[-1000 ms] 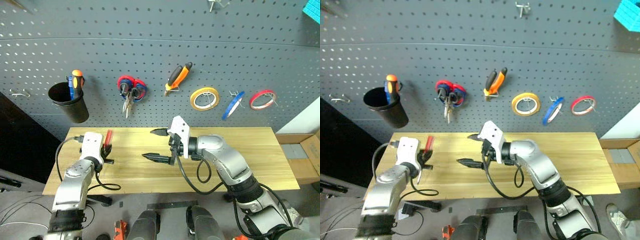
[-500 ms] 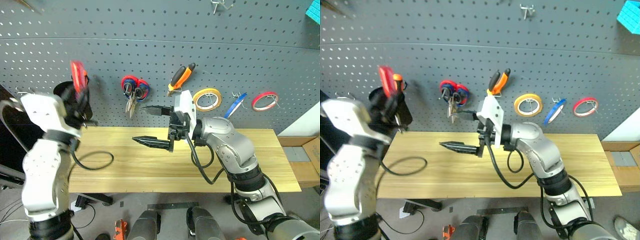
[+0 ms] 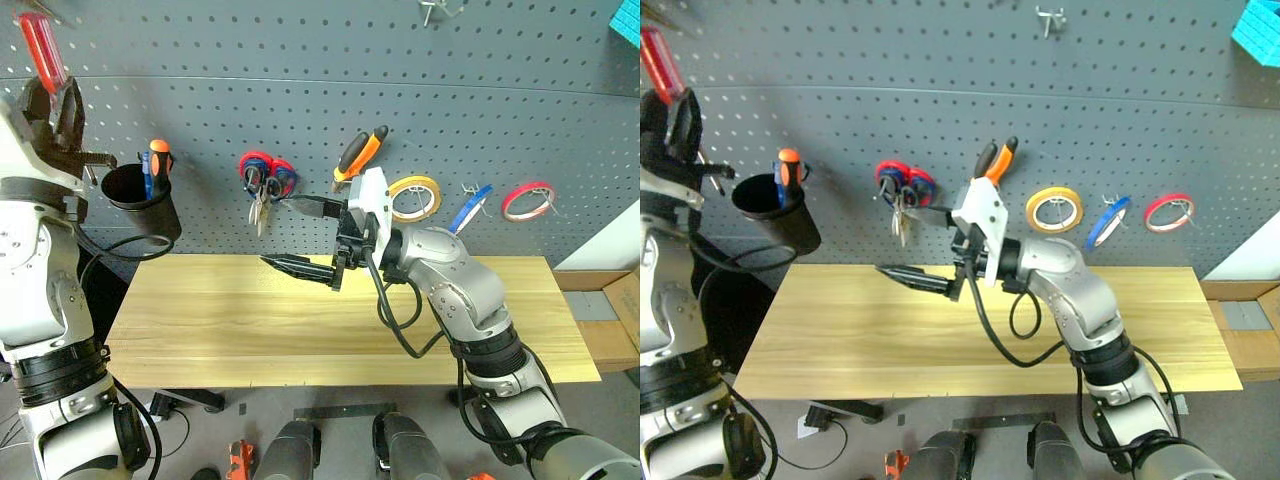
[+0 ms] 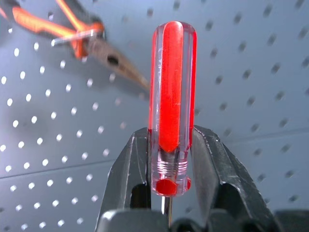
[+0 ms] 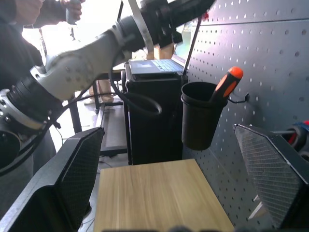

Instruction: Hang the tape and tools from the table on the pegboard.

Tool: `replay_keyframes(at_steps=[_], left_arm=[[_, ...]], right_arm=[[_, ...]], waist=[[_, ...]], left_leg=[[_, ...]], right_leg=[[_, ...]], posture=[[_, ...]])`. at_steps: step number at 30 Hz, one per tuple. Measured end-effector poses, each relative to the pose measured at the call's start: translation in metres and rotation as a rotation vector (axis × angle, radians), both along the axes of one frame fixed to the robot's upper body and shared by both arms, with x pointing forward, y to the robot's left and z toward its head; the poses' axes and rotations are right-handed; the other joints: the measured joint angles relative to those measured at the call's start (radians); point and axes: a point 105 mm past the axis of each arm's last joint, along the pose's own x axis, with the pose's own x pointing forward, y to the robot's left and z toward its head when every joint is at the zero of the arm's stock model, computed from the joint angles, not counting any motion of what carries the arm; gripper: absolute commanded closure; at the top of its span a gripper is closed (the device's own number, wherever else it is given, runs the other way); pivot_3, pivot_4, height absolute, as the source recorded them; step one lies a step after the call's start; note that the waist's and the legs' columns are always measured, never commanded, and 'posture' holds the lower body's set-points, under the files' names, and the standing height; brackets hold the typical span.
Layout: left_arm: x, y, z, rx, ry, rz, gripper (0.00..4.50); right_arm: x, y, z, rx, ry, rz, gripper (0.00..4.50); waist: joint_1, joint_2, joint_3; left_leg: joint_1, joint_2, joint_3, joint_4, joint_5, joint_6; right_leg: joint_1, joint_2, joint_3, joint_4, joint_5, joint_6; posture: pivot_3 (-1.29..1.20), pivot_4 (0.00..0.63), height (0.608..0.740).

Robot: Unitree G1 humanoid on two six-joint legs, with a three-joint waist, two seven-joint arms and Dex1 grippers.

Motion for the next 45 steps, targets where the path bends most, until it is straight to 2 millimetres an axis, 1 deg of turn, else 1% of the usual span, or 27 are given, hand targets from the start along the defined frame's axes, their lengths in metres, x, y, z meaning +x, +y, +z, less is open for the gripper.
replay_keyframes(at_steps=[2, 6, 11, 15, 17, 19, 22, 28, 30, 33, 36, 41, 43, 45], left_arm=[[0.004, 0.003, -0.009, -0.012, 0.001, 0.005, 3.68], [0.014, 0.001, -0.034, -0.032, 0.035, -0.013, 3.68], [0.015, 0.004, -0.039, -0.039, 0.039, -0.008, 3.68], [0.013, 0.008, -0.051, -0.043, 0.077, 0.0, 3.68], [0.012, 0.007, -0.053, -0.033, 0.085, -0.009, 3.68], [0.01, 0.001, -0.047, -0.021, 0.069, -0.04, 3.68], [0.004, -0.007, -0.029, 0.007, 0.032, -0.081, 3.68], [-0.009, -0.027, 0.022, 0.052, -0.082, -0.173, 3.68], [-0.01, -0.031, 0.03, 0.046, -0.104, -0.192, 3.68], [-0.009, -0.032, 0.031, 0.037, -0.109, -0.191, 3.68], [0.002, -0.029, 0.018, 0.011, -0.076, -0.186, 3.68], [0.021, -0.011, -0.024, -0.037, 0.018, -0.139, 3.68], [0.026, -0.009, -0.036, -0.061, 0.038, -0.14, 3.68], [0.027, -0.012, -0.044, -0.072, 0.044, -0.148, 3.68]], right_arm=[[0.001, 0.0, 0.003, 0.002, -0.009, -0.005, 0.0], [0.001, 0.0, 0.003, 0.0, -0.009, -0.006, 0.0], [0.001, 0.0, 0.002, -0.003, -0.01, -0.008, 0.0], [0.001, 0.0, 0.002, -0.005, -0.01, -0.009, 0.0], [0.001, 0.0, 0.002, -0.005, -0.01, -0.008, 0.0], [0.001, 0.0, 0.002, -0.007, -0.011, -0.008, 0.0], [0.002, 0.0, 0.001, -0.013, -0.011, -0.012, 0.0], [0.004, 0.001, -0.003, -0.029, -0.006, -0.016, 0.0], [0.004, 0.001, -0.003, -0.027, -0.01, -0.015, 0.0], [0.003, 0.001, -0.003, -0.026, -0.014, -0.013, 0.0], [0.004, 0.001, -0.003, -0.028, -0.018, -0.016, 0.0], [0.004, 0.001, -0.004, -0.036, -0.021, -0.023, 0.0], [0.005, 0.0, -0.004, -0.039, -0.023, -0.026, 0.0], [0.005, 0.0, -0.004, -0.039, -0.024, -0.027, 0.0]], waist=[[0.0, 0.0, 0.0], [0.0, 0.0, 0.0], [-0.001, 0.0, 0.0], [-0.003, 0.0, 0.0], [-0.003, 0.0, 0.0], [-0.002, 0.0, 0.0], [-0.002, 0.0, 0.0], [-0.003, 0.0, 0.0], [-0.003, 0.0, 0.0], [-0.003, -0.001, 0.0], [-0.003, 0.0, 0.0], [-0.005, 0.0, 0.0], [-0.005, -0.001, 0.0], [-0.006, -0.001, 0.0]], left_leg=[[0.0, 0.0, 0.0, 0.0, 0.0, 0.0], [-0.001, 0.0, 0.0, 0.0, 0.0, 0.0], [-0.001, 0.0, 0.0, 0.0, 0.0, 0.0], [-0.001, 0.0, 0.0, 0.0, 0.0, 0.0], [-0.001, 0.0, 0.0, 0.0, 0.0, 0.0], [-0.001, 0.0, -0.001, 0.0, 0.0, 0.0], [-0.001, 0.0, 0.0, 0.0, 0.0, 0.0], [-0.001, 0.0, 0.0, 0.0, 0.0, 0.0], [-0.001, 0.0, 0.0, 0.0, 0.0, 0.0], [-0.001, 0.0, 0.0, 0.0, 0.0, 0.0], [0.0, 0.0, 0.0, 0.0, 0.0, 0.0], [-0.001, 0.0, 0.0, 0.0, 0.0, 0.0], [-0.001, 0.0, 0.0, 0.001, 0.0, 0.0], [-0.002, 0.0, 0.0, 0.001, 0.0, 0.0]], right_leg=[[0.0, 0.0, 0.0, 0.0, 0.0, 0.0], [0.0, 0.0, 0.0, 0.0, 0.0, 0.0], [0.0, -0.001, 0.0, 0.0, 0.0, 0.0], [0.0, -0.001, 0.0, 0.0, 0.0, 0.0], [0.0, -0.001, 0.0, 0.0, 0.0, 0.0], [0.0, -0.001, 0.0, 0.0, 0.0, 0.0], [0.0, -0.001, 0.0, 0.0, 0.0, 0.0], [0.0, -0.001, 0.0, 0.0, 0.0, 0.0], [0.0, 0.0, 0.0, 0.0, 0.0, 0.0], [0.0, 0.0, 0.0, 0.0, 0.0, 0.0], [0.0, 0.0, 0.0, 0.0, 0.0, 0.0], [0.0, 0.0, 0.0, 0.0, 0.0, 0.0], [0.0, 0.0, 0.0, 0.0, 0.0, 0.0], [-0.001, -0.001, 0.0, 0.0, 0.0, 0.0]], posture=[[0.08, 0.167, 0.74], [0.07, 0.168, 0.74], [0.07, 0.171, 0.74], [0.07, 0.171, 0.74], [0.08, 0.174, 0.74], [0.08, 0.172, 0.74], [0.08, 0.17, 0.74], [0.08, 0.167, 0.74], [0.08, 0.166, 0.74], [0.08, 0.168, 0.74], [0.07, 0.168, 0.74], [0.06, 0.169, 0.74], [0.06, 0.169, 0.74], [0.05, 0.169, 0.74]])
